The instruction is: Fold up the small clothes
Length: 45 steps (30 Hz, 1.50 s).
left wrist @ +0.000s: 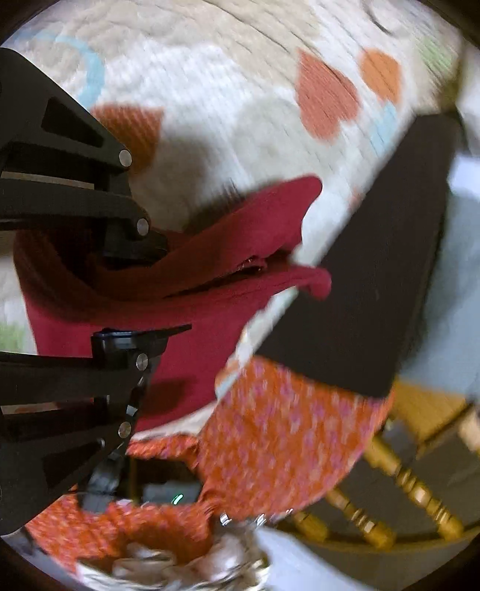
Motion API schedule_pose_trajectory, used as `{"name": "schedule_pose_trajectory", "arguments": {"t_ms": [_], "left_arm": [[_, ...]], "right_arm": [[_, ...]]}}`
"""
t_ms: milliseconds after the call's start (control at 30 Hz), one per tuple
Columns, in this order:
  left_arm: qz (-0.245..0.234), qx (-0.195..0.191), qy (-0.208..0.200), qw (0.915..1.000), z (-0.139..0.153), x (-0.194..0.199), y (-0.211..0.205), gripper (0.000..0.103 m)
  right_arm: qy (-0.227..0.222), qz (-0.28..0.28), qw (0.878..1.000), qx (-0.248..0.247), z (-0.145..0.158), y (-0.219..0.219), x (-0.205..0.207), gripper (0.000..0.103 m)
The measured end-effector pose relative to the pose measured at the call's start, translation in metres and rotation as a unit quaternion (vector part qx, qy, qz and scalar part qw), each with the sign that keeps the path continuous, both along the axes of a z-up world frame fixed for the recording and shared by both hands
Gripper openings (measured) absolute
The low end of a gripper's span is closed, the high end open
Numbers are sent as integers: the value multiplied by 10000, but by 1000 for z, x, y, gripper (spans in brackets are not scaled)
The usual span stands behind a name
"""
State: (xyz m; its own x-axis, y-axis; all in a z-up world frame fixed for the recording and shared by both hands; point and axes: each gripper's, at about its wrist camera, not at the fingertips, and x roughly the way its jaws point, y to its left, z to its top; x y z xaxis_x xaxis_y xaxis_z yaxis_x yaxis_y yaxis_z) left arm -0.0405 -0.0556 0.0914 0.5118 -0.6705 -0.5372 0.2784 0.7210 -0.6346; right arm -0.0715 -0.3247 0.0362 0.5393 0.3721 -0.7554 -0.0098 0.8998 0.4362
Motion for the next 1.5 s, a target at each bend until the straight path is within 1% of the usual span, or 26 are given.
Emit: {"name": "schedule_pose_trajectory", "arguments": {"t_ms": [67,133,167,200,267,300,367,400,433,467,500,567,633,733,800,867,967,1033,1133,1167,1200,1233,1267,1300,1367,1500], "left_arm": [[-282,97,-242,9993,11,-7,-17,24],[-490,292,-371,9977,13,-12,-36,24],[-544,379,-419,9969,13,-14,-44,24],[-622,499,-473,9957,12,-17,-53,24],[-743,676,-546,9934,9,-21,-68,24],[-831,838,-624,9910,8,-25,-77,24],[-916,1171,-804,9856,8,-30,-90,24],[-959,1382,-953,9811,9,-34,-97,24],[-983,1468,-1014,9790,8,-36,-100,24],[-997,1507,-1036,9781,7,-36,-101,24],[-1001,1560,-1079,9767,6,-37,-102,24],[-1000,1651,-1148,9745,5,-38,-103,24],[-1006,1706,-1193,9729,5,-39,-105,24],[-995,1746,-1249,9716,4,-41,-104,24],[-994,1772,-1288,9706,4,-42,-104,24],[-1000,1793,-1307,9699,3,-43,-105,24],[-992,1788,-1307,9701,2,-42,-106,24],[-991,1797,-1318,9698,2,-43,-107,25],[-987,1822,-1340,9691,1,-44,-109,25],[-980,1825,-1337,9691,1,-44,-109,25],[-971,1808,-1316,9698,0,-43,-108,25],[-931,1787,-1327,9705,1,-42,-107,25],[-928,1674,-1257,9734,2,-41,-104,25],[-926,1569,-1207,9758,4,-40,-102,24],[-944,1302,-1135,9804,13,-41,-97,24],[-1097,597,-997,9871,36,-44,-105,24]], "right_arm": [[5,-140,9987,485,3,-12,1,9],[-95,-409,9913,1247,6,-31,1,31],[-149,-606,9843,1649,7,-41,2,48],[-195,-757,9783,1917,6,-48,2,52],[-177,-903,9644,2480,0,-59,8,55],[-46,-954,9574,2724,-8,-64,14,55],[107,-1106,9486,2963,-17,-69,18,55],[-48,-1106,9424,3157,-15,-71,16,55],[-196,-1040,9410,3216,-11,-70,15,55],[-365,-934,9426,3185,-4,-68,14,58],[-564,-755,9483,3029,7,-63,14,64],[-636,-518,9582,2739,19,-53,20,67],[-501,-114,9663,2521,27,-39,31,67],[-303,468,9731,2233,39,-14,44,67],[-302,760,9764,1998,50,1,49,74],[-259,1041,9790,1731,57,17,52,75],[-162,1602,9838,791,66,49,55,75],[-124,1943,9808,117,69,68,55,75],[-6,2178,9727,-806,62,91,59,74],[-3,2222,9692,-1067,58,95,59,66],[-19,2193,9658,-1386,55,97,58,44],[-40,2078,9655,-1571,52,96,59,34],[-93,1917,9689,-1562,51,90,59,22],[-150,1745,9740,-1436,52,81,58,18],[-270,1494,9802,-1272,57,63,53,17],[-656,1305,9830,-1108,85,26,37,16]]}}
